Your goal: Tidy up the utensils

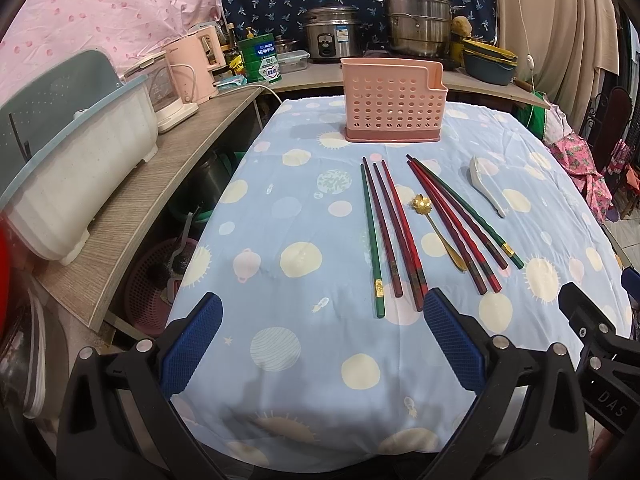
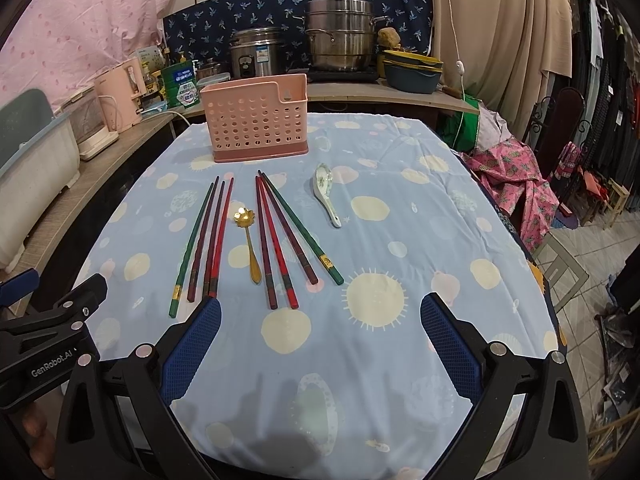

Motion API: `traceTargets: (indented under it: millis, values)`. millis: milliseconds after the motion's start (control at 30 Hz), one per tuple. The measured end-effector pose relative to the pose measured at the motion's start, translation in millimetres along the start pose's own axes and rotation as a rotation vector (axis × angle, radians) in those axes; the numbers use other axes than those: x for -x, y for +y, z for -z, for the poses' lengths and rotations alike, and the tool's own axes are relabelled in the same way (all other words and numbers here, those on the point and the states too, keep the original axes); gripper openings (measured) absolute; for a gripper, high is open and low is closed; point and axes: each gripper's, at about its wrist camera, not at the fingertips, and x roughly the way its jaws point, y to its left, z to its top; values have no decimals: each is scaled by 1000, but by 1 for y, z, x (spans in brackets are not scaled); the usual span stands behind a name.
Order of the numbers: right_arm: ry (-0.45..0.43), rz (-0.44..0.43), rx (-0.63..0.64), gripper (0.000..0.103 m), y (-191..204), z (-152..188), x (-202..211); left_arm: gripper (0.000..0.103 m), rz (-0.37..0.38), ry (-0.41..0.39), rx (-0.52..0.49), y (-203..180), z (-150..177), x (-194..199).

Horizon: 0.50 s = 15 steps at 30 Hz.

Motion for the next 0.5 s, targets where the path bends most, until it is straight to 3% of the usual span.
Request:
traceTargets:
  millis: [500]
  values:
    - [-1,2,2,96,2,-2,1,96,-2,4,3,5,1,-1]
